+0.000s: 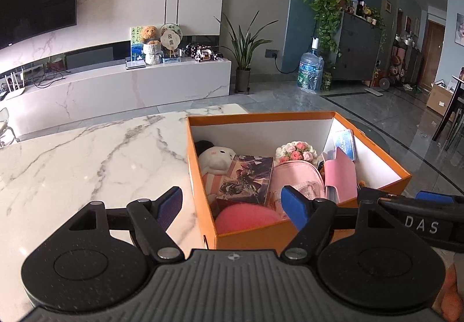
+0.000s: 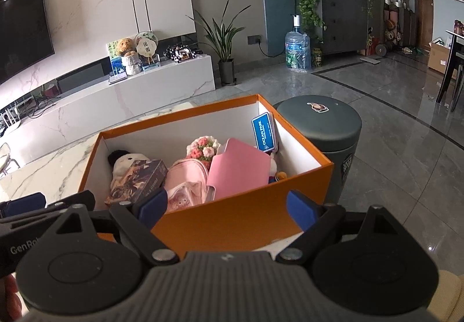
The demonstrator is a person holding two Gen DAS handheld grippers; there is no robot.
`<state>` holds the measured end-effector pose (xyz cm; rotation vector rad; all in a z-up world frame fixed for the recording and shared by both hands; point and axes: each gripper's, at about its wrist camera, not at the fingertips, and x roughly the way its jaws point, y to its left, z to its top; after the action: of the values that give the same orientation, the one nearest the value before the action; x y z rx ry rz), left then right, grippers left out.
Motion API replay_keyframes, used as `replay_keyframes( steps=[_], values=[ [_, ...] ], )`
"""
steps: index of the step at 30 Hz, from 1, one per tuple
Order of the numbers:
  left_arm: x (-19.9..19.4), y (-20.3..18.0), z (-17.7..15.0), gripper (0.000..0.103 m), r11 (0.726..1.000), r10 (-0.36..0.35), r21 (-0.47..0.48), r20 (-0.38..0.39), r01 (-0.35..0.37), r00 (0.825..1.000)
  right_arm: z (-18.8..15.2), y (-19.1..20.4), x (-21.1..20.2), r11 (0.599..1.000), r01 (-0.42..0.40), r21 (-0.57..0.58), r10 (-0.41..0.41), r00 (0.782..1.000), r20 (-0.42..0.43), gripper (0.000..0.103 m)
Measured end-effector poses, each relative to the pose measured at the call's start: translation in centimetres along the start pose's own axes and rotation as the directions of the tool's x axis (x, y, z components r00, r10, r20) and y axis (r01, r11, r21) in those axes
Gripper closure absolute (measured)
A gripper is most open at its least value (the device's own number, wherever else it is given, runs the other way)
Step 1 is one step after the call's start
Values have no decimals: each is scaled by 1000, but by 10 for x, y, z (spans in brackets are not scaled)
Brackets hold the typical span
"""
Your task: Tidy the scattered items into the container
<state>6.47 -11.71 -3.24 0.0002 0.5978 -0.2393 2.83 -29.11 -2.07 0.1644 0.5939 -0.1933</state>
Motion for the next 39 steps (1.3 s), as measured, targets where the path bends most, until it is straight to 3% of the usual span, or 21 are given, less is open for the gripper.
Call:
replay_keyframes(
  steps=[14, 39],
  values=[
    [-2, -3, -27, 14, 999, 39, 17, -34, -39, 999, -27, 10, -22, 995, 80, -57, -76, 995, 61, 12],
    [-4, -4, -28, 14, 994, 75, 82, -34, -72, 997, -28, 14, -23, 994, 85, -65, -82, 995, 53, 12]
  ],
)
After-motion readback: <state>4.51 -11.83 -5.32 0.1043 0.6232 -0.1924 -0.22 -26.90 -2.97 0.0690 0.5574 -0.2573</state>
